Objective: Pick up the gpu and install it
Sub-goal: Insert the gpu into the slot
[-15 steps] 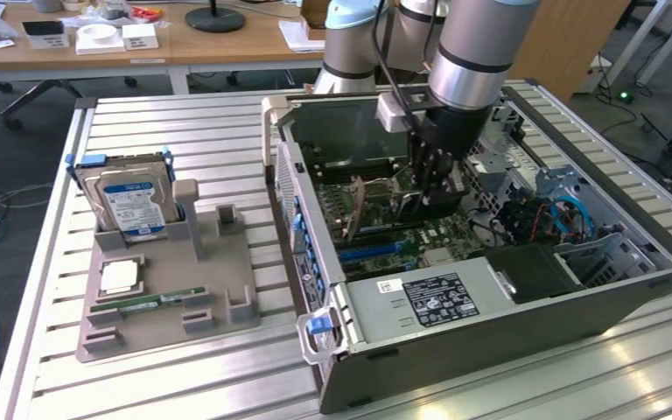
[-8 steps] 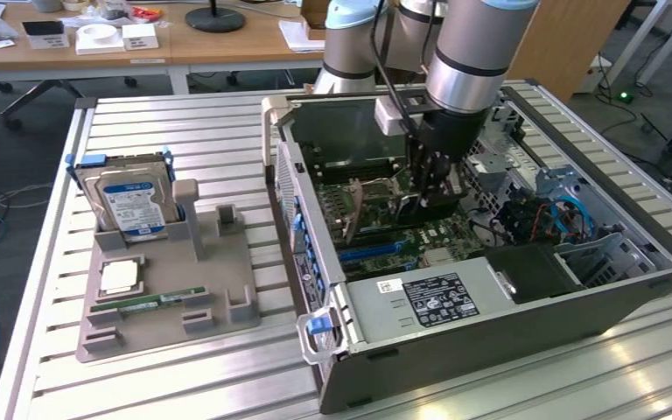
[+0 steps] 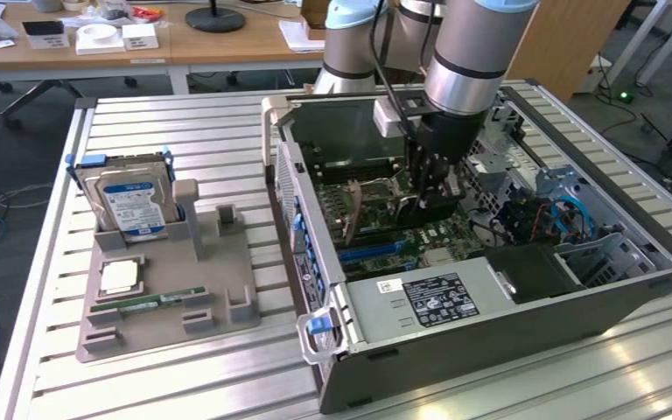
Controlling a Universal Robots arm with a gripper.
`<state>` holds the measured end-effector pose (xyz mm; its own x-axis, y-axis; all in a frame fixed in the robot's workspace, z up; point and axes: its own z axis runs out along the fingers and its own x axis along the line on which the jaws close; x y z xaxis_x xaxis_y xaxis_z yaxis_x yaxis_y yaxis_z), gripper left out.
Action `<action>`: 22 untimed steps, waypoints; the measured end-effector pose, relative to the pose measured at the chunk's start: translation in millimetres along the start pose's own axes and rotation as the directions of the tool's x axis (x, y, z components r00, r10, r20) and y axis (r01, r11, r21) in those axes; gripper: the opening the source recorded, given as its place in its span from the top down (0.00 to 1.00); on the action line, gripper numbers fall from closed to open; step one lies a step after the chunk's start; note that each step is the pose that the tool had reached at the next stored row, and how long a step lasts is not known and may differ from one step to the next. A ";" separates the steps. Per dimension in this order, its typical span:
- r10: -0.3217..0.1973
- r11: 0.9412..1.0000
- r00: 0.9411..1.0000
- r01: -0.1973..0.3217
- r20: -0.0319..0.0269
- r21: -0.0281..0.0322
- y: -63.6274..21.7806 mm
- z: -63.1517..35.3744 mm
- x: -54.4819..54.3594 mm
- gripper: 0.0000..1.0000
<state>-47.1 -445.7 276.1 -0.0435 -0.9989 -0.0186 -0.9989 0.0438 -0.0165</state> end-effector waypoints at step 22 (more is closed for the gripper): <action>-0.001 1.000 1.000 0.001 0.000 0.004 15.1 4.4 8.7 0.73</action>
<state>-62.5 -453.7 271.3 -0.0428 -0.9989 -0.0183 -0.9989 0.0432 -0.0202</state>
